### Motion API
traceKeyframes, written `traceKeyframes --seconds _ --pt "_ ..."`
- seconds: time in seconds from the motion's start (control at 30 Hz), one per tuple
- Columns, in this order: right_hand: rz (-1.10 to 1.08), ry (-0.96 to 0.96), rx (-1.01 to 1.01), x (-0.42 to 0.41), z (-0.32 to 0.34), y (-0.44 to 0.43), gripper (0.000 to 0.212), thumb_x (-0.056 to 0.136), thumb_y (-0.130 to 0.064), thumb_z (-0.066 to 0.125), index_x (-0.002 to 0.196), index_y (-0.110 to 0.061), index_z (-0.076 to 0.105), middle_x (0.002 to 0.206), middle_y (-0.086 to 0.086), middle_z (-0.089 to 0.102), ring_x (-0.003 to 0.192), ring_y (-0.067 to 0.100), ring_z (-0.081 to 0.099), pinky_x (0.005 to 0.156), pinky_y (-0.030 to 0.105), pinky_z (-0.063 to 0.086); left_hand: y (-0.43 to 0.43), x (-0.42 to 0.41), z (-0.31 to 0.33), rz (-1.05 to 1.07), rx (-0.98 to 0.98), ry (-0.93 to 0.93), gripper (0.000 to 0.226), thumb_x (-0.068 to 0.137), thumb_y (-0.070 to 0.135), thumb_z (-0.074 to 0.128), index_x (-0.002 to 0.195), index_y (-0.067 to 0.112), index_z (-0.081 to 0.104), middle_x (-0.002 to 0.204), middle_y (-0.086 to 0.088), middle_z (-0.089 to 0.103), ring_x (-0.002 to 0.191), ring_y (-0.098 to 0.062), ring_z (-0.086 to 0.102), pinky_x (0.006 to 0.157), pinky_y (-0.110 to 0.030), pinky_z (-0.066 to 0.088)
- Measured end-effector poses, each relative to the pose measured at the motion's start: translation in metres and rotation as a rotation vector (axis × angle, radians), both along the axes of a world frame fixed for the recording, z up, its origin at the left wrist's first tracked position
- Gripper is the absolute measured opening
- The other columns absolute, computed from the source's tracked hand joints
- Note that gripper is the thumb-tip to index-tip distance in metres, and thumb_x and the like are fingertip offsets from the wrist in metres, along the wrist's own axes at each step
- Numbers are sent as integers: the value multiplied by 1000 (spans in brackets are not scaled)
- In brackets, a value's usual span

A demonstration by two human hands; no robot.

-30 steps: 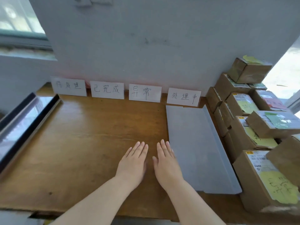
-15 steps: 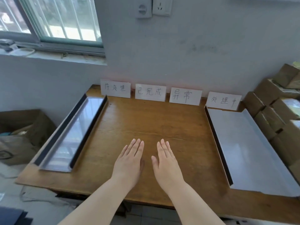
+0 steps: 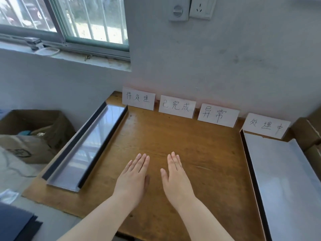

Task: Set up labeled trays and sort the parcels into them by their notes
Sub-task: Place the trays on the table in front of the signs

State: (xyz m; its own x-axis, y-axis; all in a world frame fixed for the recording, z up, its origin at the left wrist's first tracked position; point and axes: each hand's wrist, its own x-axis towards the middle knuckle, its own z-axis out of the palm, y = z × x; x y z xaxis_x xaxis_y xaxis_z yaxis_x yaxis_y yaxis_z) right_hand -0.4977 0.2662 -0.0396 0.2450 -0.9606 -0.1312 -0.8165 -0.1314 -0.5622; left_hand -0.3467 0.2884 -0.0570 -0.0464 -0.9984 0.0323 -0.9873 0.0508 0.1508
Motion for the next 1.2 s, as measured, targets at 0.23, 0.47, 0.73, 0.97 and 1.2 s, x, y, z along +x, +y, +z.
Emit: traceKeyframes --seconds 0.23,0.47,0.73,0.97,1.2 --pt "150 17 41 46 4 -28 60 102 -41 27 153 -22 1 160 -9 -7 144 4 -11 118 22 4 -13 43 6 156 58 -17 59 103 41 20 152 21 -7 151 9 -18 133 -4 -23 111 -25 -12" --pt "206 37 79 121 -2 -37 59 103 -37 28 153 -19 3 160 -7 -6 146 5 -9 119 24 4 -27 116 1 187 117 7 60 103 41 21 153 21 -6 157 7 -13 137 -5 -20 109 -23 -10" --pt "8 -14 295 242 -17 -37 63 101 -35 36 153 -19 4 161 -6 -1 147 11 5 115 25 12 -56 254 -18 156 193 11 57 104 37 23 152 20 -2 160 5 -4 147 -12 -7 121 -29 3" --pt "-281 40 363 300 -25 -32 48 94 -34 55 134 -14 38 131 3 45 114 20 51 87 26 43 -58 320 -33 307 314 222 53 98 27 42 148 21 26 146 3 35 126 -21 43 93 -35 43" --pt "-374 181 361 313 -37 -35 17 93 -21 56 100 -13 42 106 6 60 94 23 61 74 30 50 -65 328 -38 304 376 234 22 94 28 50 112 16 49 113 -4 50 105 -28 54 82 -37 46"
